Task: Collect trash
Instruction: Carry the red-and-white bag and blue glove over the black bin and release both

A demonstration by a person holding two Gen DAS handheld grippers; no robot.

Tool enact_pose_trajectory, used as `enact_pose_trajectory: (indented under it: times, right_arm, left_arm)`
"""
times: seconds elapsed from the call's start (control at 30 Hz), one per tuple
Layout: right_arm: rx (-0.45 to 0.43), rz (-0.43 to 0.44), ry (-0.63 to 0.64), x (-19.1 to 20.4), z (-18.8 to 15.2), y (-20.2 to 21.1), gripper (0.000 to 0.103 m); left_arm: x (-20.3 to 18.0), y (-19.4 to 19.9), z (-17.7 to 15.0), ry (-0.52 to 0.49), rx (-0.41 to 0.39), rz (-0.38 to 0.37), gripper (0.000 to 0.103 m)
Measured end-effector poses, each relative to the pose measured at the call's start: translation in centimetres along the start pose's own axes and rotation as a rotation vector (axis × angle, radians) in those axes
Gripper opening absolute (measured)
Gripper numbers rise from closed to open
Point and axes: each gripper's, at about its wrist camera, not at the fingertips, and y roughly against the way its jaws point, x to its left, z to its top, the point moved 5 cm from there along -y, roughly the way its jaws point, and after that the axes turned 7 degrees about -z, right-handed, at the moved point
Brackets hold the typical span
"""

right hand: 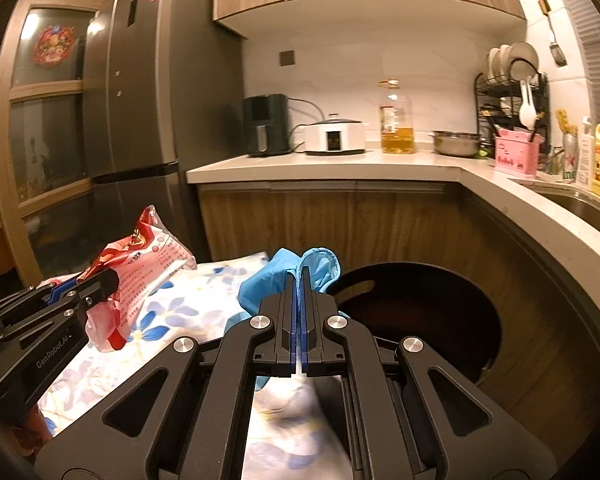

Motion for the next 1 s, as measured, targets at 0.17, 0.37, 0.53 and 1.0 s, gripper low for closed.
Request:
enact_pose_trajectory:
  times: [0.17, 0.37, 0.53, 1.0]
  right_arm:
    - [-0.006, -0.040, -0.024, -2.4, 0.3, -0.2, 0.001]
    - [-0.016, -0.085, -0.041, -4.9, 0.7, -0.5, 0.001]
    - [-0.019, -0.120, -0.053, -6.8, 0.9, -0.8, 0.001]
    - [-0.001, -0.185, -0.083, -10.9, 0.7, -1.9, 0.001]
  left_arm:
    - [-2.1, -1.2, 0.4, -0.023, 0.004, -0.034, 0.017]
    - [-4.6, -2.9, 0.8, -0.044, 0.007, -0.083, 0.017]
    - [-6.7, -4.2, 1.0, -0.059, 0.011, -0.128, 0.017]
    - [-12.2, -7.1, 0.7, -0.111, 0.034, -0.239, 0.017]
